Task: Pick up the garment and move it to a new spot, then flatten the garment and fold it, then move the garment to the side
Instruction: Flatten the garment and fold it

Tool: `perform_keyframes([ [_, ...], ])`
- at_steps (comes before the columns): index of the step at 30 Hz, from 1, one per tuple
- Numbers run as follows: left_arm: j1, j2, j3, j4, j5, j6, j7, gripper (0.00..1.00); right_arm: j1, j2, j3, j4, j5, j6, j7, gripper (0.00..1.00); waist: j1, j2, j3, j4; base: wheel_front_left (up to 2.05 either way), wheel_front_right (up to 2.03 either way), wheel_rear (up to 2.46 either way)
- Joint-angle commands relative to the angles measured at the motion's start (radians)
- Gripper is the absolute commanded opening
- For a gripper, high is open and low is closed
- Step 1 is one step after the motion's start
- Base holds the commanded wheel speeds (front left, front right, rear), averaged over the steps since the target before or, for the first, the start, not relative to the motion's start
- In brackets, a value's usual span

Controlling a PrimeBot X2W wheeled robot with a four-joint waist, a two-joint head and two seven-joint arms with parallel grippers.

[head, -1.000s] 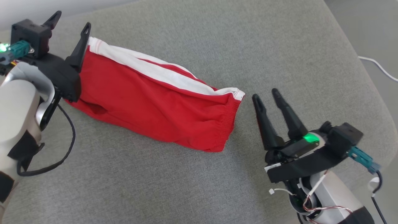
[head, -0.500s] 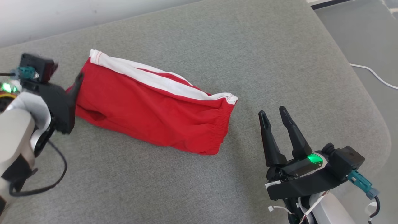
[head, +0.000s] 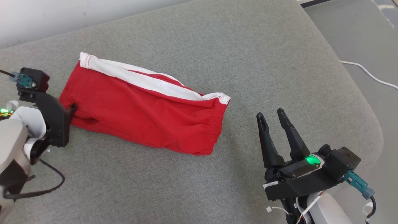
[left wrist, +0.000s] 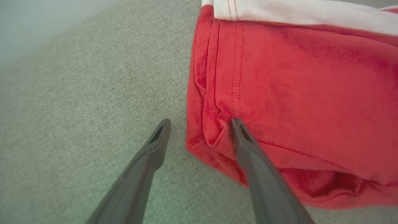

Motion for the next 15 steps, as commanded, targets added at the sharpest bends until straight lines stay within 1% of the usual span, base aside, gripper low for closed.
perform_keyframes([
  [1, 0.03, -0.004, -0.003, 0.004, -0.01, 0.001, 0.007, 1.0, -0.002, 0.002, 0.003, -0.001, -0.005, 0.001, 0.0, 1.0, 0.0001, 0.0, -0.001, 0.002, 0.0, 0.0, 0.0],
  [2, 0.032, -0.006, -0.003, 0.002, -0.009, 0.001, 0.007, 0.35, -0.004, 0.001, 0.004, -0.001, -0.007, 0.001, 0.0, 1.0, 0.0001, 0.0, -0.003, 0.004, 0.0, 0.0, 0.0],
  [3, 0.034, -0.011, -0.005, -0.006, -0.008, 0.0, -0.002, 0.0, -0.004, -0.001, 0.002, -0.002, -0.009, 0.001, 0.0, 1.0, 0.0001, 0.0, -0.007, 0.008, 0.0, 0.0, 0.0],
  [5, 0.036, -0.019, 0.008, -0.016, -0.029, -0.001, -0.016, 0.0, -0.002, -0.004, -0.003, -0.005, -0.009, 0.001, 0.0, 1.0, 0.0001, 0.0, -0.015, 0.019, 0.0, 0.0, 0.0],
  [8, 0.045, -0.023, 0.012, -0.033, -0.031, -0.003, -0.047, 0.0, 0.005, -0.009, -0.006, -0.003, -0.011, 0.001, 0.0, 1.0, 0.0001, 0.0, -0.034, 0.041, 0.0, 0.0, 0.0],
  [10, 0.051, -0.033, 0.015, -0.048, -0.028, -0.001, -0.083, 0.0, 0.013, -0.015, -0.009, -0.002, -0.012, 0.001, 0.0, 1.0, 0.0001, 0.0, -0.059, 0.069, 0.0, 0.0, 0.0],
  [15, 0.089, -0.046, 0.019, -0.084, -0.026, 0.019, -0.146, 0.0, 0.034, -0.024, -0.021, 0.005, -0.021, 0.001, 0.0, 1.0, 0.0001, 0.0, -0.11, 0.122, 0.0, 0.0, 0.0],
])
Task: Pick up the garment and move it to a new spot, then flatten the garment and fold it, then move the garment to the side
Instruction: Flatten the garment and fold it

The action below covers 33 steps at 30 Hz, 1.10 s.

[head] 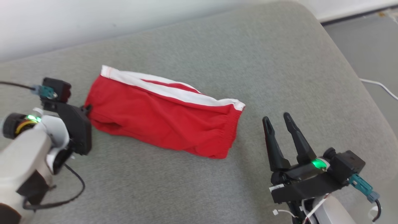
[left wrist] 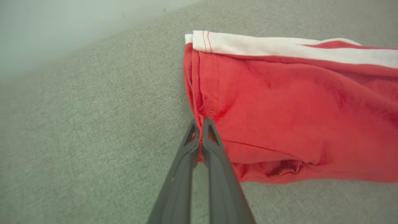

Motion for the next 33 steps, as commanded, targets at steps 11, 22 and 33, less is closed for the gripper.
perform_keyframes([
  [11, 0.231, -0.021, 0.021, -0.158, -0.047, 0.082, -0.151, 0.0, 0.13, 0.014, -0.099, 0.008, -0.011, 0.001, 0.0, 1.0, 0.0001, 0.0, -0.13, 0.149, 0.0, 0.0, 0.0],
  [22, 0.453, -0.002, 0.043, -0.371, -0.075, 0.224, -0.27, 0.0, 0.26, 0.032, -0.201, -0.013, -0.034, 0.001, 0.0, 1.0, 0.0001, 0.0, -0.155, 0.223, 0.0, 0.0, 0.0],
  [33, 0.5, -0.014, 0.112, -0.432, 0.0, 0.312, -0.428, 1.0, 0.238, 0.027, -0.189, -0.019, -0.051, 0.001, 0.0, 1.0, 0.0001, 0.0, -0.164, 0.231, 0.0, 0.0, 0.0],
])
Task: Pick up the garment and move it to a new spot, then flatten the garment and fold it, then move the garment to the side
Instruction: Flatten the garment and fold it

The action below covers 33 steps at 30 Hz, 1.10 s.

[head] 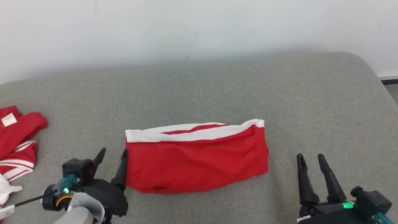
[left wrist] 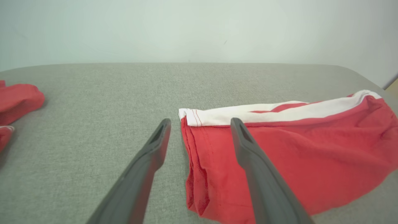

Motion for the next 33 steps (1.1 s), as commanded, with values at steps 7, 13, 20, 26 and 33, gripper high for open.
perform_keyframes([
  [7, 0.088, -0.039, 0.225, -0.128, 0.231, 0.059, -0.018, 1.0, -0.015, -0.002, -0.014, -0.012, -0.017, 0.001, 0.0, 1.0, 0.0, 0.0001, -0.018, 0.017, 0.0, 0.0, 0.0],
  [13, 0.199, -0.072, 0.398, -0.227, 0.413, 0.034, -0.019, 1.0, -0.008, 0.006, -0.026, -0.009, -0.022, 0.001, 0.0, 1.0, 0.0, 0.0001, -0.038, 0.033, 0.0, 0.0, 0.0],
  [20, 0.319, -0.138, 0.581, -0.294, 0.579, -0.013, -0.019, 1.0, -0.006, 0.014, -0.035, -0.006, -0.025, 0.001, 0.0, 1.0, 0.0, 0.0001, -0.047, 0.044, 0.0, 0.0, 0.0],
  [26, 0.414, -0.169, 0.659, -0.282, 0.688, -0.059, -0.019, 1.0, 0.001, 0.016, -0.041, 0.008, -0.027, 0.001, 0.0, 1.0, 0.0, 0.0001, -0.056, 0.047, 0.0, 0.0, 0.0],
  [33, 0.495, -0.208, 0.726, -0.278, 0.724, -0.081, -0.019, 1.0, 0.011, 0.019, -0.048, 0.028, -0.046, 0.001, 0.0, 1.0, 0.0, 0.0001, -0.074, 0.048, 0.0, 0.0, 0.0],
])
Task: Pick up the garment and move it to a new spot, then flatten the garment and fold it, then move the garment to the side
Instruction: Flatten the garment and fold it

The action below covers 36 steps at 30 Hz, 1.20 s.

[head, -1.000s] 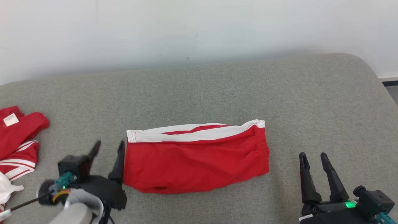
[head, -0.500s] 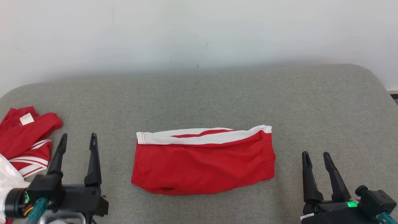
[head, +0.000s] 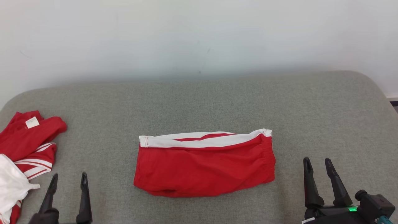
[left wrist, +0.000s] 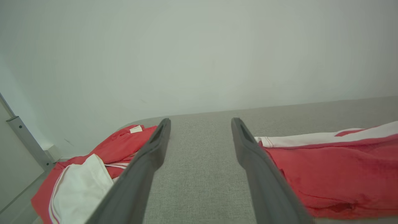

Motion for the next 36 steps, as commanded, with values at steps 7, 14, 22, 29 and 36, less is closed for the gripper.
perform_keyframes([
  [7, 0.069, -0.032, 0.03, -0.014, 0.061, -0.009, -0.003, 1.0, 0.031, 0.015, -0.018, 0.011, -0.016, 0.001, 0.0, 1.0, 0.0, 0.0, -0.022, 0.011, 0.0, 0.0, 0.0],
  [14, 0.092, -0.069, 0.05, 0.002, 0.087, -0.019, -0.003, 1.0, 0.042, 0.031, -0.01, 0.027, -0.045, 0.001, 0.0, 1.0, 0.0, 0.0, -0.038, 0.022, 0.0, 0.0, 0.0],
  [22, 0.108, -0.09, 0.103, 0.006, 0.117, -0.057, -0.003, 1.0, 0.05, 0.041, -0.019, 0.065, -0.077, 0.001, 0.0, 1.0, 0.0, 0.0, -0.054, 0.02, 0.0, 0.0, 0.0],
  [29, 0.115, -0.098, 0.116, 0.005, 0.153, -0.081, -0.003, 1.0, 0.051, 0.048, -0.017, 0.079, -0.093, 0.001, 0.0, 1.0, 0.0, 0.0, -0.059, 0.015, 0.0, 0.0, 0.0],
  [36, 0.112, -0.114, 0.13, 0.001, 0.16, -0.097, -0.003, 1.0, 0.016, 0.023, 0.001, 0.122, -0.11, 0.001, 0.0, 1.0, 0.0, 0.0, -0.055, 0.015, 0.0, 0.0, 0.0],
])
